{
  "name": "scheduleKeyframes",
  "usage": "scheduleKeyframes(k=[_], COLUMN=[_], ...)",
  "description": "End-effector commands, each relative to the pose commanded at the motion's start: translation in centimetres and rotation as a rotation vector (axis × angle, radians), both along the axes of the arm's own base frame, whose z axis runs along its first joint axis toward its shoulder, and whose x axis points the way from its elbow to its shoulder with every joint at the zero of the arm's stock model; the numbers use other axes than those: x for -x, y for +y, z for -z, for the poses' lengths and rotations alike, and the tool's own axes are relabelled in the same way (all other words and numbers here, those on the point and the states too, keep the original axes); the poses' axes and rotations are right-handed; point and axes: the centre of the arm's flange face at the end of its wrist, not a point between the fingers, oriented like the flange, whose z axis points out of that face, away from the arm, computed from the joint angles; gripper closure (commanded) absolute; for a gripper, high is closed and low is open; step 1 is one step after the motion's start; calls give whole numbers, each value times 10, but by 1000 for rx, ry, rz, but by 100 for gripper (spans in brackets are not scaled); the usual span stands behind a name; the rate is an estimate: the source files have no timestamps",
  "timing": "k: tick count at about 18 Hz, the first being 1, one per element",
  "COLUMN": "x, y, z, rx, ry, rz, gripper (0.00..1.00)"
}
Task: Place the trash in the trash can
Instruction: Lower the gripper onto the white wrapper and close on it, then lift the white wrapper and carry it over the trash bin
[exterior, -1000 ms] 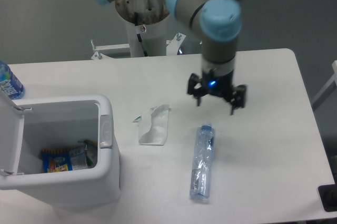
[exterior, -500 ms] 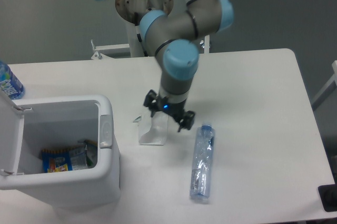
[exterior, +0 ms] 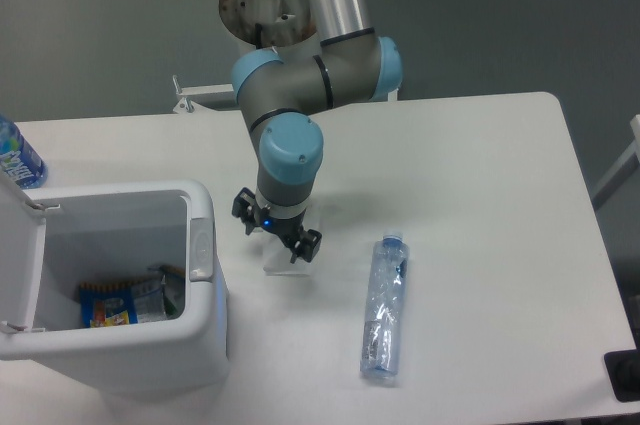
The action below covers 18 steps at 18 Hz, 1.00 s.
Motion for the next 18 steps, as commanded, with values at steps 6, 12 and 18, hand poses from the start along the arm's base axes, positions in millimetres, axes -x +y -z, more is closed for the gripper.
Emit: scheduleKeyframes(k=[6, 12, 18], x=[2, 23, 69], y=[0, -8, -25], z=[-7, -52, -142], rx=[-7, -69, -275], ry=[6, 59, 88], rz=[-3, -27, -119], gripper=[100, 100, 100])
